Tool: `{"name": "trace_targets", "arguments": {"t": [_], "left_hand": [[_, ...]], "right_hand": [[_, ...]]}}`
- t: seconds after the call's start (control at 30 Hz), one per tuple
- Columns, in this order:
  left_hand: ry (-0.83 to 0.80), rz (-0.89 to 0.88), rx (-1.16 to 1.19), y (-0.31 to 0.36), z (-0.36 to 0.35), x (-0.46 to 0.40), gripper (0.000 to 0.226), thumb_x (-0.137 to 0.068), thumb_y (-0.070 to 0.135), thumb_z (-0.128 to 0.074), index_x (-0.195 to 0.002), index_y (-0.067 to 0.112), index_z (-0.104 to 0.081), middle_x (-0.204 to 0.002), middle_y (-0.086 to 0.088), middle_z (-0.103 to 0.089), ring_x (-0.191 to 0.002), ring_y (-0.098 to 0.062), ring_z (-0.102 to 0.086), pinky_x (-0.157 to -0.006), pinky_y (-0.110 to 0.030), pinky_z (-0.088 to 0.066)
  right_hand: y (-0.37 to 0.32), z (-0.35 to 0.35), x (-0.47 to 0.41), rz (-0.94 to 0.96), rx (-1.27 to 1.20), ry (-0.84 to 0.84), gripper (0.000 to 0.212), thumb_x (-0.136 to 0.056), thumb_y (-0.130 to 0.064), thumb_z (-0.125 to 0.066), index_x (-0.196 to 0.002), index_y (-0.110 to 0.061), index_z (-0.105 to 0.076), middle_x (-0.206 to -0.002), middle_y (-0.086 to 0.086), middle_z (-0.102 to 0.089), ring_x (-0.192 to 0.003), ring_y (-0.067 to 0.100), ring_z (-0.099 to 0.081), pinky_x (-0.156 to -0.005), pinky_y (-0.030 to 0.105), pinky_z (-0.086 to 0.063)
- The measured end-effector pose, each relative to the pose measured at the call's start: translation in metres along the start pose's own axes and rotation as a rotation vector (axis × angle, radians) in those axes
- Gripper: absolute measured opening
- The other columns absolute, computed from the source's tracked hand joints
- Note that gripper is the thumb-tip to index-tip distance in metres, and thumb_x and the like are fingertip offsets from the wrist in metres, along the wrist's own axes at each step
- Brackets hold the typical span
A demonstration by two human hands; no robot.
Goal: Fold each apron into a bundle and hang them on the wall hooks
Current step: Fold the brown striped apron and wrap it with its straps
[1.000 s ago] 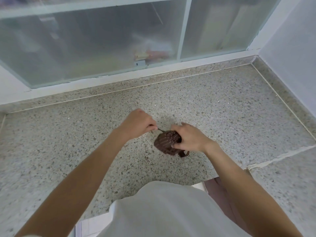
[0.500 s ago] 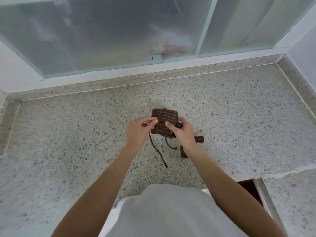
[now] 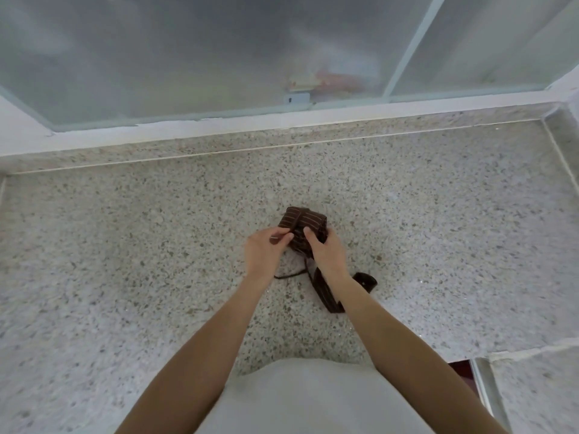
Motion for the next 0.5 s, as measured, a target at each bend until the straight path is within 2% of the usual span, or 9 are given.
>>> {"name": "trace_targets", "arguments": {"t": [0.03, 0.1, 0.17, 0.23, 0.33, 0.37, 0.43, 0.5], "left_hand": [[-0.009, -0.013, 0.001, 0.002, -0.005, -0.002, 0.019, -0.081, 0.030, -0.071, -0.094, 0.017, -0.074, -0.090, 0.001, -0.072, -0.081, -0.008, -0.065, -0.078, -0.023, -0.053], [-0.061, -0.033, 0.000, 0.008, -0.019, -0.006, 0.019, -0.082, 0.029, -0.070, -0.097, 0.017, -0.074, -0.091, 0.003, -0.071, -0.080, -0.006, -0.064, -0.076, -0.017, -0.051], [-0.110, -0.076, -0.007, 0.016, -0.033, -0.007, 0.017, -0.083, 0.026, -0.069, -0.098, 0.018, -0.073, -0.091, 0.002, -0.071, -0.077, -0.005, -0.062, -0.072, -0.009, -0.046], [-0.134, -0.120, -0.012, 0.023, -0.043, -0.007, 0.016, -0.084, 0.022, -0.068, -0.099, 0.019, -0.074, -0.089, -0.002, -0.071, -0.074, -0.010, -0.062, -0.071, -0.014, -0.048], [-0.147, -0.158, -0.089, 0.022, -0.048, -0.003, 0.015, -0.085, 0.021, -0.066, -0.098, 0.018, -0.074, -0.085, -0.006, -0.071, -0.074, -0.019, -0.065, -0.073, -0.033, -0.051], [-0.128, -0.172, -0.095, 0.021, -0.046, 0.000, 0.015, -0.085, 0.020, -0.067, -0.097, 0.016, -0.074, -0.085, -0.005, -0.072, -0.074, -0.018, -0.065, -0.073, -0.032, -0.052], [-0.068, -0.143, -0.023, 0.013, -0.037, 0.008, 0.012, -0.084, 0.018, -0.068, -0.094, 0.016, -0.074, -0.085, 0.000, -0.072, -0.074, -0.010, -0.065, -0.072, -0.019, -0.051], [-0.006, -0.114, -0.003, 0.001, -0.026, 0.014, 0.010, -0.083, 0.018, -0.069, -0.092, 0.018, -0.073, -0.086, 0.005, -0.070, -0.073, -0.004, -0.062, -0.068, -0.006, -0.044]], "right_hand": [[0.001, 0.006, -0.003, 0.010, 0.134, 0.023, 0.057, -0.087, -0.059, -0.049, -0.124, -0.017, -0.052, -0.119, 0.003, -0.061, -0.115, 0.025, -0.053, -0.105, 0.044, -0.035], [-0.009, 0.028, -0.005, 0.128, 0.450, 0.191, 0.060, -0.089, -0.054, -0.049, -0.133, -0.012, -0.044, -0.129, 0.009, -0.052, -0.122, 0.029, -0.043, -0.106, 0.041, -0.026], [-0.035, 0.043, 0.002, 0.441, 0.555, 0.347, 0.051, -0.089, -0.035, -0.058, -0.132, -0.009, -0.045, -0.126, 0.013, -0.049, -0.115, 0.031, -0.044, -0.098, 0.038, -0.031], [-0.057, 0.041, 0.010, 0.747, 0.475, 0.252, 0.035, -0.088, -0.014, -0.060, -0.121, -0.008, -0.054, -0.116, 0.012, -0.054, -0.104, 0.028, -0.052, -0.088, 0.036, -0.043], [-0.077, 0.025, 0.017, 1.027, 0.568, 0.068, 0.018, -0.083, -0.003, -0.062, -0.099, -0.009, -0.068, -0.100, 0.007, -0.066, -0.090, 0.021, -0.061, -0.072, 0.030, -0.051], [-0.080, 0.019, 0.016, 1.083, 0.647, 0.043, 0.012, -0.079, -0.003, -0.065, -0.088, -0.010, -0.071, -0.093, 0.005, -0.068, -0.083, 0.021, -0.063, -0.066, 0.028, -0.053], [-0.081, 0.009, 0.009, 1.139, 0.789, -0.001, 0.006, -0.072, -0.007, -0.069, -0.069, -0.010, -0.072, -0.082, 0.005, -0.069, -0.072, 0.023, -0.066, -0.056, 0.028, -0.055], [-0.079, 0.001, 0.005, 1.155, 0.937, -0.080, 0.010, -0.063, -0.005, -0.079, -0.063, -0.011, -0.072, -0.082, 0.007, -0.069, -0.068, 0.024, -0.066, -0.052, 0.028, -0.055]]}}
Point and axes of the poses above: each hand's wrist, its own x-axis away from the middle knuckle, its own z-axis out of the back of the hand, y = z × x, the point moved 8 cm from there along -x, towards the middle knuckle
